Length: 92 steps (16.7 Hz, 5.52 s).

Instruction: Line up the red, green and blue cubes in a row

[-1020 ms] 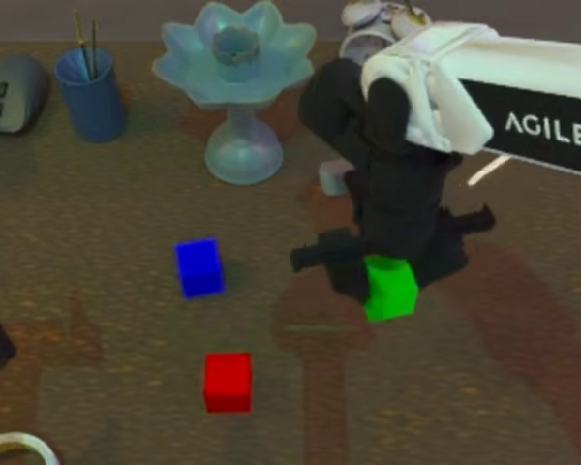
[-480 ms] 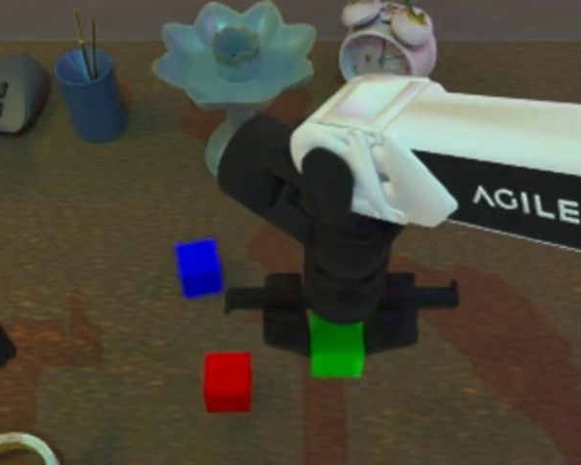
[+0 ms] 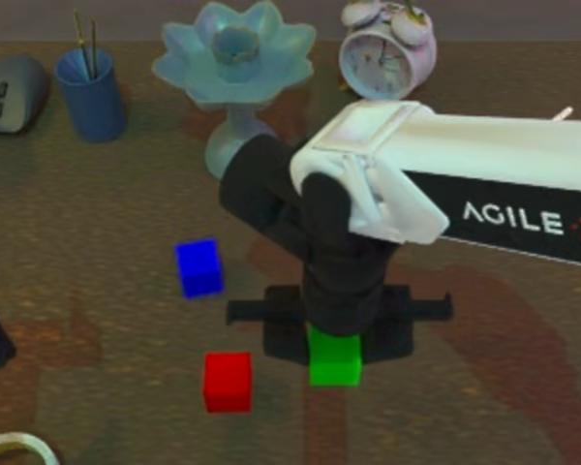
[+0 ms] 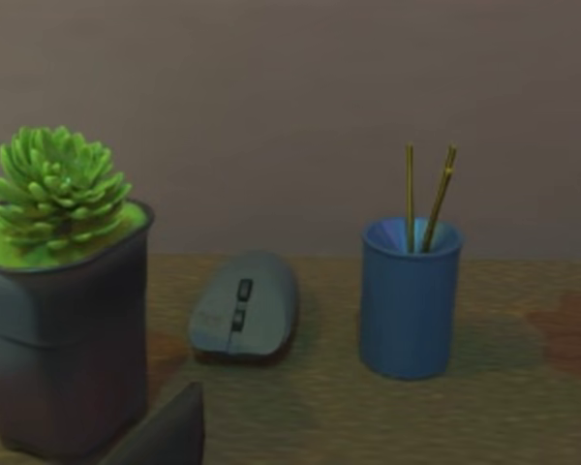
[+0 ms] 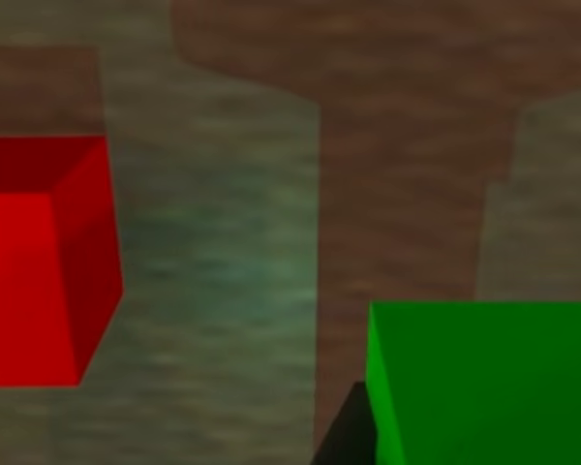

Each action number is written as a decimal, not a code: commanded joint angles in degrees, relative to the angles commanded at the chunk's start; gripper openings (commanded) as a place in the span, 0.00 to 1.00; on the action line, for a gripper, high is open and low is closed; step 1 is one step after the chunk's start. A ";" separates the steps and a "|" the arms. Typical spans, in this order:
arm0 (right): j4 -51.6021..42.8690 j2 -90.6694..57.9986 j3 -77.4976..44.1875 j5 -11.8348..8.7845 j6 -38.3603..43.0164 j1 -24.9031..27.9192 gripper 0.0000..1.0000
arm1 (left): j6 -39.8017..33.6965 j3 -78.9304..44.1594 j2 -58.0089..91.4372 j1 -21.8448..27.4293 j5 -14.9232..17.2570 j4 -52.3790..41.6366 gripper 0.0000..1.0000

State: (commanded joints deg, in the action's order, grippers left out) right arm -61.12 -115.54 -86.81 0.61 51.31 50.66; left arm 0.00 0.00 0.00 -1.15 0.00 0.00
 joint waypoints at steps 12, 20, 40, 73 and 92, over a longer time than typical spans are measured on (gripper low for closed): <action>10.06 -3.21 6.78 0.07 0.27 0.23 0.23 | 0.00 0.00 0.00 0.00 0.00 0.00 1.00; 10.06 -3.21 6.78 0.07 0.27 0.23 0.83 | 0.00 0.00 0.00 0.00 0.00 0.00 1.00; -4.00 1.37 -2.60 0.03 0.25 0.72 1.00 | 0.00 0.00 0.00 0.00 0.00 0.00 1.00; 59.24 113.80 85.34 0.37 -50.62 -49.09 1.00 | -36.87 -93.91 118.37 25.88 0.19 -63.98 1.00; 61.12 115.54 86.81 -0.61 -51.31 -50.09 1.00 | -37.55 -86.34 126.69 26.35 0.18 -49.64 1.00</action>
State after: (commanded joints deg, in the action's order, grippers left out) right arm 0.00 0.00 0.00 0.00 0.00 0.57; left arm -37.55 -86.34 126.69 25.21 0.18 -49.64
